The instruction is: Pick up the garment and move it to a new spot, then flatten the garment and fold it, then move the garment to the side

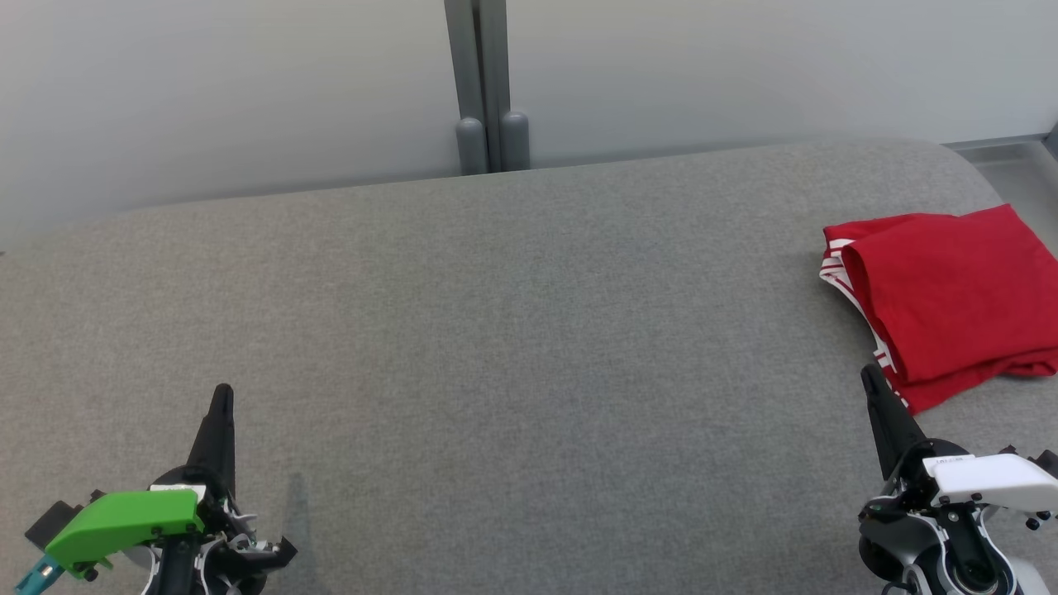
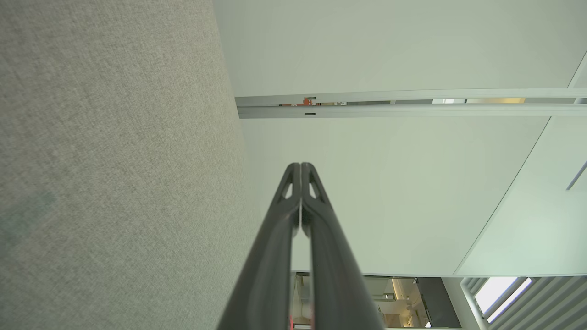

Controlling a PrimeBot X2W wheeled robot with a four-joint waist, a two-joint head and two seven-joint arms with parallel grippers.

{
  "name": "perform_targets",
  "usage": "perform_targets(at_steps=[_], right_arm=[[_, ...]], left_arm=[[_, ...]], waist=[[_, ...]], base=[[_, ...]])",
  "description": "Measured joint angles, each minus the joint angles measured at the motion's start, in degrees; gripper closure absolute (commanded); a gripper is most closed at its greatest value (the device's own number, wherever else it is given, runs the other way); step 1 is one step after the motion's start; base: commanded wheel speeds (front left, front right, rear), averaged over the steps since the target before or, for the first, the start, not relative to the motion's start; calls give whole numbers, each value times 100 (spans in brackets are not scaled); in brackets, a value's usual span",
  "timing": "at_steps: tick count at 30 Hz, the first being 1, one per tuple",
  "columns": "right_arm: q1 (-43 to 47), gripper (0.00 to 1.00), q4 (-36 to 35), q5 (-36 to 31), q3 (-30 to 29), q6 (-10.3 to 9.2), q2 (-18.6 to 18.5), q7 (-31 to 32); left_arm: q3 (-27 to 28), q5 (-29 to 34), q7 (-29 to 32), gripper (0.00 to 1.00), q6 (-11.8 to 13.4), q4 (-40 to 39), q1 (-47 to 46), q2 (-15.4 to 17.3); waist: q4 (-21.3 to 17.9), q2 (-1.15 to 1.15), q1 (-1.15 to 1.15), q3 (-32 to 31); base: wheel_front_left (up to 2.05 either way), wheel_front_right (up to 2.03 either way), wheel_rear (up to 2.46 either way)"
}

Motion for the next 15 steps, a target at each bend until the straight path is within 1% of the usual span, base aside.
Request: perform_targets(at_steps=[15], right_arm=[[0,100,0,0,0,0,0,0]], left_arm=[[0,-1,0,100,0,0,0,0]], waist=[[0,0,0,0]], base=[[0,0,0]])
